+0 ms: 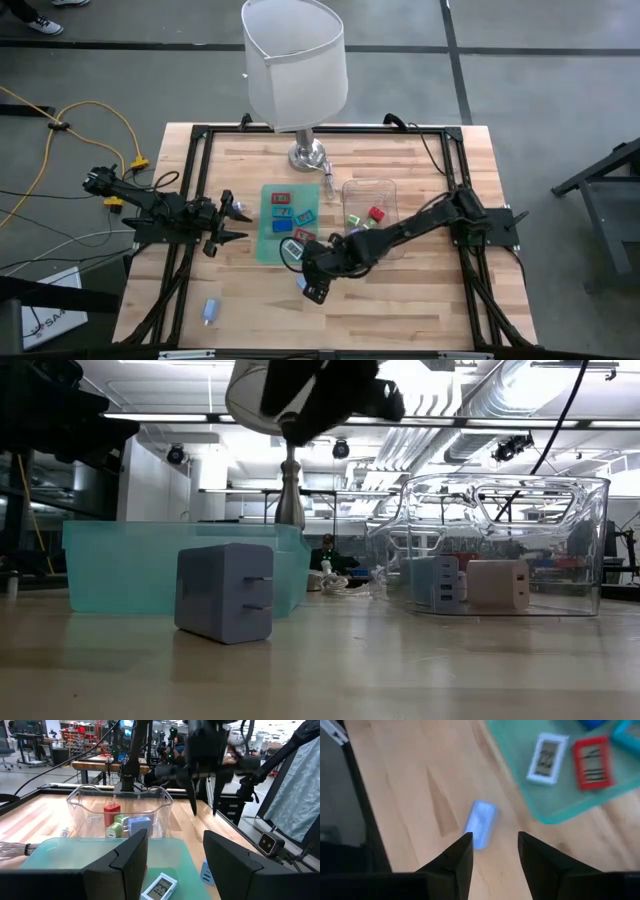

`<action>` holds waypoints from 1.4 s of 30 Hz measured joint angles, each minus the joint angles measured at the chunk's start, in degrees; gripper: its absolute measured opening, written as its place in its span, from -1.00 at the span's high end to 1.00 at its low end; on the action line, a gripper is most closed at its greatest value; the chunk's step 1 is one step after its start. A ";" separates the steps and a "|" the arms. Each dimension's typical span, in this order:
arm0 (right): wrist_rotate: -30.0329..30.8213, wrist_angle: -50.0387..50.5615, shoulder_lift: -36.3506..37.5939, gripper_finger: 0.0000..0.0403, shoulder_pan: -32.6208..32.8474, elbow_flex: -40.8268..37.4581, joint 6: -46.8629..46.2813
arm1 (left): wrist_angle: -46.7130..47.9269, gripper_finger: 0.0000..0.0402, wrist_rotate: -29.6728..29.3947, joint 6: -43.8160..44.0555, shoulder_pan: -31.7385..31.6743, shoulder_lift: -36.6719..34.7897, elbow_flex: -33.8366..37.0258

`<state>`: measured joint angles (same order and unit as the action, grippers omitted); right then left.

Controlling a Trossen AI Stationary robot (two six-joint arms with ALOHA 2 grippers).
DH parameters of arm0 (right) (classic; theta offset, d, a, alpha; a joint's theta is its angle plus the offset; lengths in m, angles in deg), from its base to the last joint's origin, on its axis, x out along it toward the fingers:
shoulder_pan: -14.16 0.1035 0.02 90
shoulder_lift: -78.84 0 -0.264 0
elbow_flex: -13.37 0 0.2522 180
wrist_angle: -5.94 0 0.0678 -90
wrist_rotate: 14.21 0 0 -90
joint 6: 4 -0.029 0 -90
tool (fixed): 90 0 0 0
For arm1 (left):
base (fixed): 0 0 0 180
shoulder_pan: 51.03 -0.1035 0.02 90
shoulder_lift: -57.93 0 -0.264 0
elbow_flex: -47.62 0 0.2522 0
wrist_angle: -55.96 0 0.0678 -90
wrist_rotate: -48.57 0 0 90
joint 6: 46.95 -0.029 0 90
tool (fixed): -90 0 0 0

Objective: Pick & Place Office items
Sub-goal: Put the right violet charger adapter into the transparent bin

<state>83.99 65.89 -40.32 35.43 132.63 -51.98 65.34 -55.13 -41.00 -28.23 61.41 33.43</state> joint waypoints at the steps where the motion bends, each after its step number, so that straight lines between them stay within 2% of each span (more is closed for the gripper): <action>1: -1.48 -0.98 -0.87 0.29 -0.37 0.00 -0.20 | 0.00 0.07 0.00 -0.01 0.00 0.00 0.00; 6: -7.10 -4.89 -4.30 0.29 -1.22 0.02 -0.50 | 0.02 0.07 0.00 0.01 -0.01 0.00 0.00; 11: -6.49 -4.78 -5.27 0.29 -1.13 0.10 -2.96 | 0.02 0.07 0.00 0.00 0.00 0.00 0.00; 28: -5.21 -4.34 -5.41 0.29 -0.82 0.00 -3.15 | 0.00 0.07 0.00 0.01 -0.01 0.00 0.00; 42: 3.05 -4.71 -5.89 0.29 3.23 -0.23 -1.93 | 0.02 0.07 0.00 0.01 -0.01 0.00 0.00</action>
<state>87.04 61.18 -46.21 38.66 132.40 -53.91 65.36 -55.13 -40.99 -28.24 61.41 33.43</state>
